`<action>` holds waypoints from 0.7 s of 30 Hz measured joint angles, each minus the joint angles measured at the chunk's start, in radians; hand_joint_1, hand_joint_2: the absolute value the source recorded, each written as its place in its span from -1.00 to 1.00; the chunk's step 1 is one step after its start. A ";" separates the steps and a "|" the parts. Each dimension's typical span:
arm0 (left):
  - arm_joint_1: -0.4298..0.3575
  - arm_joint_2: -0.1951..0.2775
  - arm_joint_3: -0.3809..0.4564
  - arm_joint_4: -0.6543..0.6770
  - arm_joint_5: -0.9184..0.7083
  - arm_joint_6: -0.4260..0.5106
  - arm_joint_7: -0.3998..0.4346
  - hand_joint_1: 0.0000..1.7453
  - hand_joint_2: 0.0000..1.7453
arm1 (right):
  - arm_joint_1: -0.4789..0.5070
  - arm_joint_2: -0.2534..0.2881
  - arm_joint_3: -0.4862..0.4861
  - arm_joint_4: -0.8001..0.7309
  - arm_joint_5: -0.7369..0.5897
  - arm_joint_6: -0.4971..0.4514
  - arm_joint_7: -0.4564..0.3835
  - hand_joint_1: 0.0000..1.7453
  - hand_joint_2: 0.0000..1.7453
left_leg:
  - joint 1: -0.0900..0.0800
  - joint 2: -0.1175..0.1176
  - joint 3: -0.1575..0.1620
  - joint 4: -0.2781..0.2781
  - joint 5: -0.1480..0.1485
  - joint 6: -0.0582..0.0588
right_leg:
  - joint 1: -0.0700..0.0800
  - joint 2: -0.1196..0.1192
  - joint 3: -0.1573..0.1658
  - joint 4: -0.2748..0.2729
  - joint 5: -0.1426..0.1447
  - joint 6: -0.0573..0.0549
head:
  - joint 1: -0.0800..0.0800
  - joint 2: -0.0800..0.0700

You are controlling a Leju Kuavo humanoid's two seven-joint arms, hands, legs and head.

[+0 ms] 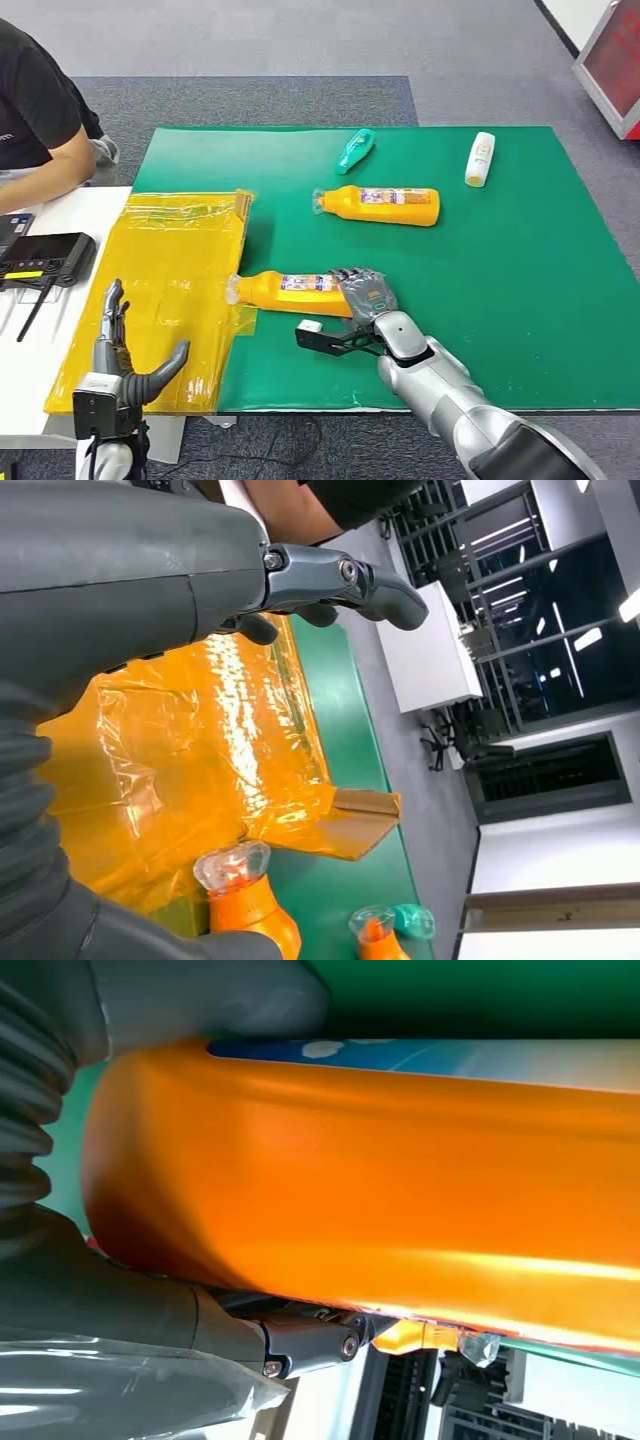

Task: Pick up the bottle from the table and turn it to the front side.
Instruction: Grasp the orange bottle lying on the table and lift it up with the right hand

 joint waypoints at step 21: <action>-0.007 0.002 -0.007 -0.009 0.003 0.017 -0.006 -1.00 1.00 | 0.058 0.016 -0.136 -0.009 -0.350 -0.090 -0.309 1.00 1.00 | 0.000 0.000 0.000 0.000 0.000 0.000 | 0.000 0.000 0.000 0.000 0.000 0.000 | 0.000 0.000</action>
